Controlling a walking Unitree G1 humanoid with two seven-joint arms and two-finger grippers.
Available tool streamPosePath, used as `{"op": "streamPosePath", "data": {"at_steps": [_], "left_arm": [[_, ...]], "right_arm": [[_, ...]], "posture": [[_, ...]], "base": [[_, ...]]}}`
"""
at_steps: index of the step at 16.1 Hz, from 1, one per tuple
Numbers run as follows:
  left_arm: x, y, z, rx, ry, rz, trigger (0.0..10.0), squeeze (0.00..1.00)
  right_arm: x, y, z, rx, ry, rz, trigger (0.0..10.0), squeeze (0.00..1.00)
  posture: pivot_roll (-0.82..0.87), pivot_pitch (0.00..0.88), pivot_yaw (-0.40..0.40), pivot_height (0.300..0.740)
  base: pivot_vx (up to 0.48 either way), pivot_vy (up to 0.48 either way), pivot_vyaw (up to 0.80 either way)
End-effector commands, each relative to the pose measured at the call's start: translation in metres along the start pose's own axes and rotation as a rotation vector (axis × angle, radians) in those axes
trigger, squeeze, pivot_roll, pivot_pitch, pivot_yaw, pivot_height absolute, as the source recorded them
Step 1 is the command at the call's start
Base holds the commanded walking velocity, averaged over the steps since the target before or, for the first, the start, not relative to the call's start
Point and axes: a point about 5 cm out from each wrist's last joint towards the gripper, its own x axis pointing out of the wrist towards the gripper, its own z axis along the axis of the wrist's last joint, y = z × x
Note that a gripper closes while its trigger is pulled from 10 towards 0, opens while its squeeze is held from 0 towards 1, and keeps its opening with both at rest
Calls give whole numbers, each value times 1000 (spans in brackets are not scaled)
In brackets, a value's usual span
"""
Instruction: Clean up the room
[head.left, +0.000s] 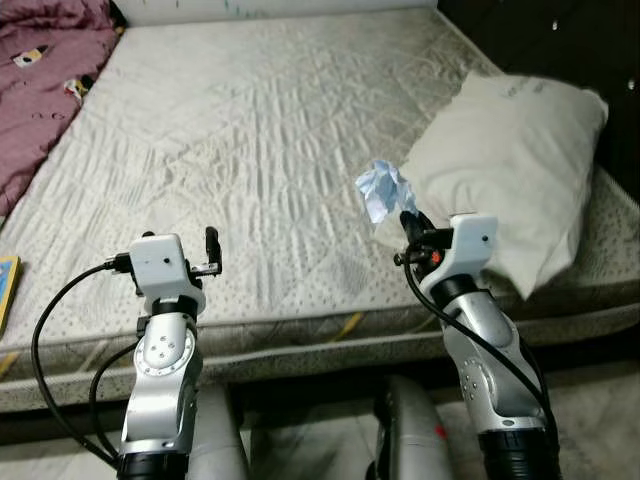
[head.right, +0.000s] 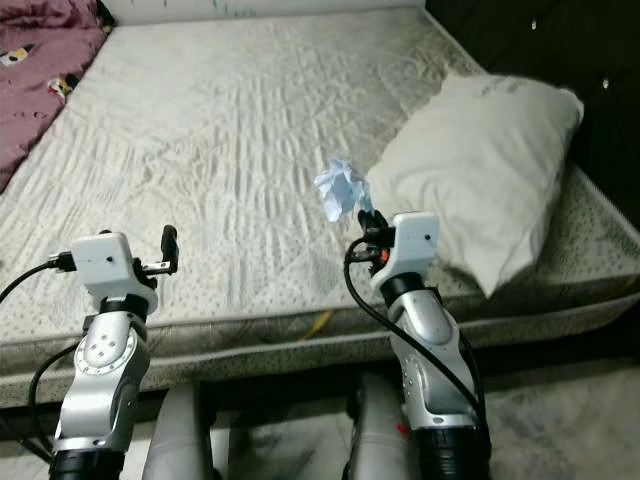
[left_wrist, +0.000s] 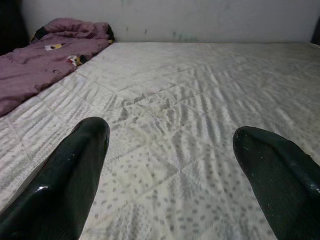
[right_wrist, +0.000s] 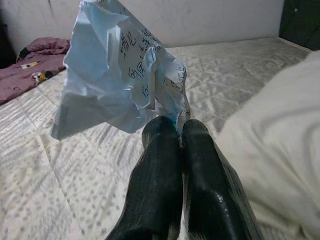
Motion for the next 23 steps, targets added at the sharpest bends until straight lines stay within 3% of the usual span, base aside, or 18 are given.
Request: {"op": "streamPosePath", "data": {"at_steps": [1, 4, 8, 12, 23], "left_arm": [[1, 0, -1, 13, 11, 11, 10000, 0], [2, 1, 0, 5, 8, 14, 10000, 0], [3, -2, 1, -7, 5, -34, 10000, 0], [3, -2, 1, -11, 1, -45, 10000, 0], [3, 1, 2, -43, -12, -50, 10000, 0]], "right_arm": [[2, -1, 2, 8, -1, -6, 10000, 0], [3, -1, 1, 8, -2, -12, 10000, 0], [3, 0, 0, -7, 1, -15, 10000, 0], [2, -3, -4, -16, 5, -26, 10000, 0], [4, 0, -10, -13, 20, -26, 10000, 0]], "posture": [[-111, 0, 1, 658], [-110, 0, 4, 686], [-111, 0, 6, 690], [-106, 0, 8, 737], [-97, 0, 9, 740]], "base": [[0, 0, 0], [0, 0, 0], [0, 0, 0], [0, 0, 0], [0, 0, 0]]}}
